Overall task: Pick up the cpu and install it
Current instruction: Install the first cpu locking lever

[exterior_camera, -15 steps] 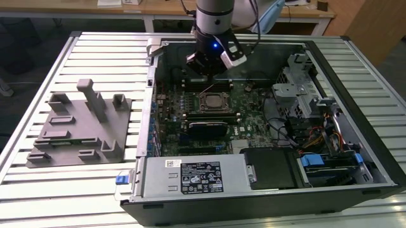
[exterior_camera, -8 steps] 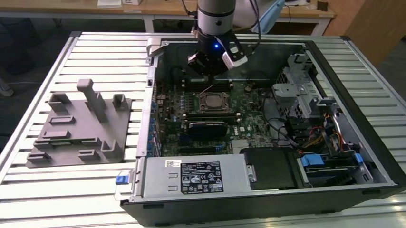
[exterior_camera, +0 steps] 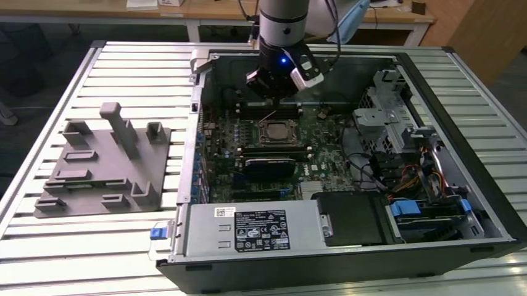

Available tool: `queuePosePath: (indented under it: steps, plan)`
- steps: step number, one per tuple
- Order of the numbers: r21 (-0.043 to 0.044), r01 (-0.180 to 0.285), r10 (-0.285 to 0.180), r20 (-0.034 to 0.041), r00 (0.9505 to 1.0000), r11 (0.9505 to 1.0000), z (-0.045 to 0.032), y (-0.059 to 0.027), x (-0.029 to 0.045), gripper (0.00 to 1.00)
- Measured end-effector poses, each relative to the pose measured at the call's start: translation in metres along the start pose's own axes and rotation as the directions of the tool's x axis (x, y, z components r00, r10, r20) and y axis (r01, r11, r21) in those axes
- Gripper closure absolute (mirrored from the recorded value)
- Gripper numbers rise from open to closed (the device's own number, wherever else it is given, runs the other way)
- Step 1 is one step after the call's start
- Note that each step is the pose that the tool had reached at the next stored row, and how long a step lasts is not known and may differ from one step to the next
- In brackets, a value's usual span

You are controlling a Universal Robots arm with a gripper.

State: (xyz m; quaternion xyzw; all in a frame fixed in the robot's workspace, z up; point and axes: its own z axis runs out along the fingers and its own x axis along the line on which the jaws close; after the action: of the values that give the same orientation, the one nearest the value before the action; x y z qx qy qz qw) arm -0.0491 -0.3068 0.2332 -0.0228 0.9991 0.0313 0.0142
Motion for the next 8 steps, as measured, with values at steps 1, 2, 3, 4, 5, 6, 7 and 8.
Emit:
queuePosePath:
  steps: [1, 2, 3, 4, 5, 6, 7, 8]
  plan:
    - [0.0, 0.0, 0.0, 0.0, 1.0, 1.0, 0.0, 0.0, -0.0003, 0.89]
    - [0.0, 0.0, 0.0, 0.0, 1.0, 1.0, 0.0001, 0.0, -0.0006, 0.89]
    - [0.0, 0.0, 0.0, 0.0, 1.0, 1.0, 0.0001, -0.0001, -0.0009, 0.89]
    - [-0.0001, 0.0, 0.0, 0.0001, 1.0, 1.0, 0.0001, -0.0001, -0.0011, 0.89]
    - [0.0, 0.0, 0.0, 0.0, 1.0, 1.0, 0.0002, -0.0001, -0.0014, 0.89]
    - [0.0, 0.0, 0.0, 0.0, 1.0, 1.0, 0.0002, -0.0001, -0.0017, 0.89]
    - [-0.0001, 0.0, 0.0, 0.0001, 1.0, 1.0, 0.0003, -0.0001, -0.0021, 0.89]
    - [-0.0001, 0.0, 0.0, 0.0001, 1.0, 1.0, 0.0004, -0.0001, -0.0026, 0.89]
